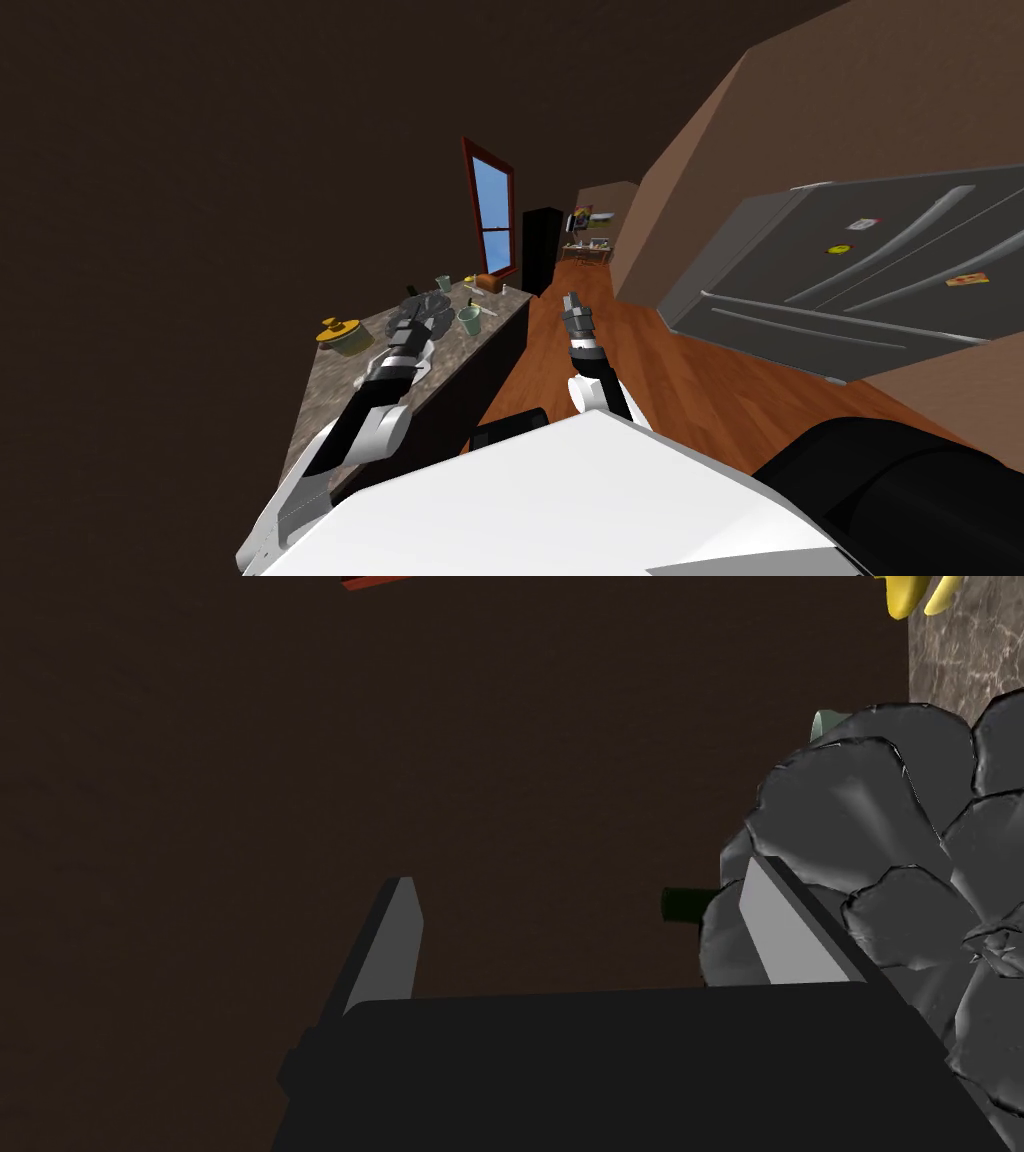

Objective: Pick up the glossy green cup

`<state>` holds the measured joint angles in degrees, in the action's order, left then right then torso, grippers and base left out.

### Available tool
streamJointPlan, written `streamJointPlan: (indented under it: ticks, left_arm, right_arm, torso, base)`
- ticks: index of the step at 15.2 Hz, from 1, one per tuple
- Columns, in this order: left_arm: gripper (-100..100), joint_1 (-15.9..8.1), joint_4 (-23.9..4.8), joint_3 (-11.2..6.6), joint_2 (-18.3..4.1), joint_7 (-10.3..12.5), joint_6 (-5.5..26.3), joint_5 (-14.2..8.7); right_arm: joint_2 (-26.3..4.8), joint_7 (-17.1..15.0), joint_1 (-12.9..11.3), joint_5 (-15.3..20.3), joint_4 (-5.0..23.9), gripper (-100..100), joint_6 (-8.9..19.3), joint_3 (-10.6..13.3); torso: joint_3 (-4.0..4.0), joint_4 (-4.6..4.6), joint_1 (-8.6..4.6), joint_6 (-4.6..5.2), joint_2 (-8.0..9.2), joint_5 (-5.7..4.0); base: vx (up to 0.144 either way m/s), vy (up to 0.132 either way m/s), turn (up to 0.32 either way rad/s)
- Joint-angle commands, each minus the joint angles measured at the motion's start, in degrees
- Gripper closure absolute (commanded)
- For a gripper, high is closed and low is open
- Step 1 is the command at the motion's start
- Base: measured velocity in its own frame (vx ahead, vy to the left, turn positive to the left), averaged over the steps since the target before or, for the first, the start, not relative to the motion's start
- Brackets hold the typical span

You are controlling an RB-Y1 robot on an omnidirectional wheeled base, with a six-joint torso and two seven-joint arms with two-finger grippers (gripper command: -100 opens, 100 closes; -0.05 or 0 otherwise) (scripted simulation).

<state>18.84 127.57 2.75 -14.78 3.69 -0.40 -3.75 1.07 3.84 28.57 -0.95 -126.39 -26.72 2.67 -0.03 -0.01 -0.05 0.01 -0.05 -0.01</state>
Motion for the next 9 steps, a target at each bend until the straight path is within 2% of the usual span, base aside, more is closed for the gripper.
streamJointPlan:
  ticks: [1, 2, 3, 5, 6, 8, 9]
  left_arm:
    - [-100, -0.8, -0.4, -0.23, -1.1, -0.3, 2.9, -0.9]
    - [-100, -0.8, -0.4, -0.23, -1.1, -0.3, 2.9, -0.9]
    - [-100, -2.1, -1.0, -0.44, -2.4, -0.8, 4.8, -2.1]
    - [-100, -2.1, -1.0, -0.44, -2.4, -0.8, 6.3, -2.1]
    - [-100, -3.5, -1.8, -0.67, -3.6, -1.3, 8.0, -3.4]
    - [-100, -3.5, -1.8, -0.67, -3.6, -1.3, 9.8, -3.4]
    - [-100, -4.9, -2.5, -0.9, -4.9, -1.9, 11.2, -4.7]
  right_arm:
    - [0.0, 0.0, 0.0, 0.0, 0.0, 0, 0.0, 0.0]
    - [0.0, 0.0, 0.0, 0.0, 0.0, 0, 0.0, 0.0]
    - [0.0, 0.0, 0.0, 0.0, 0.0, 0, 0.0, 0.0]
    - [0.0, 0.0, 0.0, 0.0, 0.0, 0, 0.0, 0.0]
    - [0.0, 0.0, 0.0, 0.0, 0.0, 0, 0.0, 0.0]
    - [0.0, 0.0, 0.0, 0.0, 0.0, 0, 0.0, 0.0]
    - [0.0, 0.0, 0.0, 0.0, 0.0, 0, 0.0, 0.0]
  torso:
    - [0.0, 0.0, 0.0, 0.0, 0.0, 0.0]
    - [-0.01, 0.0, 0.0, -0.01, -0.01, 0.0]
    - [0.0, 0.0, 0.01, -0.01, 0.0, 0.0]
    - [-0.01, 0.0, 0.0, 0.0, -0.01, 0.0]
    - [0.0, 0.0, 0.01, -0.01, 0.0, 0.0]
    - [-0.01, -0.01, 0.01, -0.01, -0.01, 0.0]
    - [0.0, 0.0, 0.01, -0.01, 0.0, 0.0]
  base:
    - [0.012, -0.015, -0.028]
    - [0.009, -0.009, -0.008]
    - [0.011, -0.011, -0.022]
    - [0.01, -0.011, -0.023]
    - [0.011, -0.01, -0.026]
    - [0.01, -0.01, -0.023]
    - [0.014, -0.014, -0.032]
